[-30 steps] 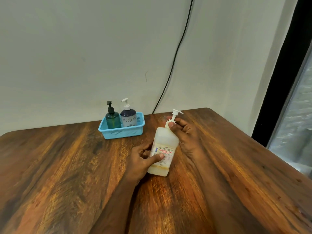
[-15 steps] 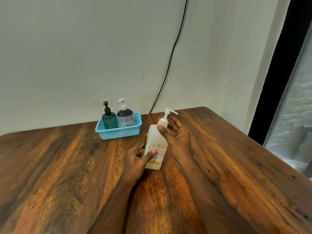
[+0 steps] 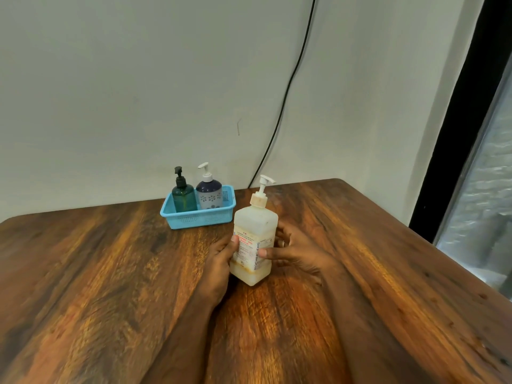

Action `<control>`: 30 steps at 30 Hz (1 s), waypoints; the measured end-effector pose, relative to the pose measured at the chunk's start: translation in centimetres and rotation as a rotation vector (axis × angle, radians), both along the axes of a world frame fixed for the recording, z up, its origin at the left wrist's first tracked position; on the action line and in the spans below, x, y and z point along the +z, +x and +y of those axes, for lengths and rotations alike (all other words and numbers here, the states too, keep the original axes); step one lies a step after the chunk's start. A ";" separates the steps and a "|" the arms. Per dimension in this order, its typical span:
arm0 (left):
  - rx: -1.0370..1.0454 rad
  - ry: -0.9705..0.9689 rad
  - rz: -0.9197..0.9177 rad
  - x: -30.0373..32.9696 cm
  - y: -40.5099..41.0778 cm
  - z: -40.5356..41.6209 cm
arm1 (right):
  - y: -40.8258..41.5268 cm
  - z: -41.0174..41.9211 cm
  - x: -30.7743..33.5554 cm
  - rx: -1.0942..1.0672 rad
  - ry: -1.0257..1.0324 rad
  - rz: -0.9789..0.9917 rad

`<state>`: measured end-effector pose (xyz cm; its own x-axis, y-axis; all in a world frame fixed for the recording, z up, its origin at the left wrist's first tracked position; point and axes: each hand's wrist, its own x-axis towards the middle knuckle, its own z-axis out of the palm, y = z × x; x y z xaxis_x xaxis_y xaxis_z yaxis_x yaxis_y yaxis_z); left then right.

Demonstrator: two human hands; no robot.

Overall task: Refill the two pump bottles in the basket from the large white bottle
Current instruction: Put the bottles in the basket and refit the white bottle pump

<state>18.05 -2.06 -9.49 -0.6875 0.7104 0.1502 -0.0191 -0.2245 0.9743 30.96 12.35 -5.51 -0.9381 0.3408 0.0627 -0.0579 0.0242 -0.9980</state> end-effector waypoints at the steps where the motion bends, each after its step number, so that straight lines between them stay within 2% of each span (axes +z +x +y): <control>1: 0.017 -0.020 0.026 0.0 0.0 0.0 | -0.1 -0.1 -0.1 -0.020 -0.004 -0.002; 11: 0.288 -0.080 0.267 0.2 0.1 0.8 | -1.6 -1.4 -0.9 -0.276 0.110 0.010; 14: 0.409 -0.161 0.369 0.5 -0.4 1.7 | -1.9 -1.3 -0.3 -0.461 0.276 -0.063; 16: 0.455 -0.243 0.467 1.1 -0.8 2.8 | -2.0 -0.6 0.0 -0.577 0.308 -0.081; 19: 0.408 -0.359 0.569 1.9 -2.0 5.4 | -2.1 1.8 0.0 -0.686 0.324 -0.102; 22: 0.247 -0.484 0.729 2.4 -3.6 8.4 | -1.5 6.6 0.2 -0.713 0.367 -0.069; 25: 0.157 -0.532 0.893 3.3 -4.8 12.0 | -0.4 12.0 1.3 -0.787 0.408 -0.047; 30: 0.110 -0.555 1.029 4.9 -5.5 17.8 | -0.4 19.0 1.4 -0.883 0.466 -0.104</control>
<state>12.55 15.70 -4.57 -0.4847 0.7975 0.3594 0.8274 0.2847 0.4841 30.59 31.37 -4.08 -0.3696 0.8797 0.2993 0.2560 0.4061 -0.8773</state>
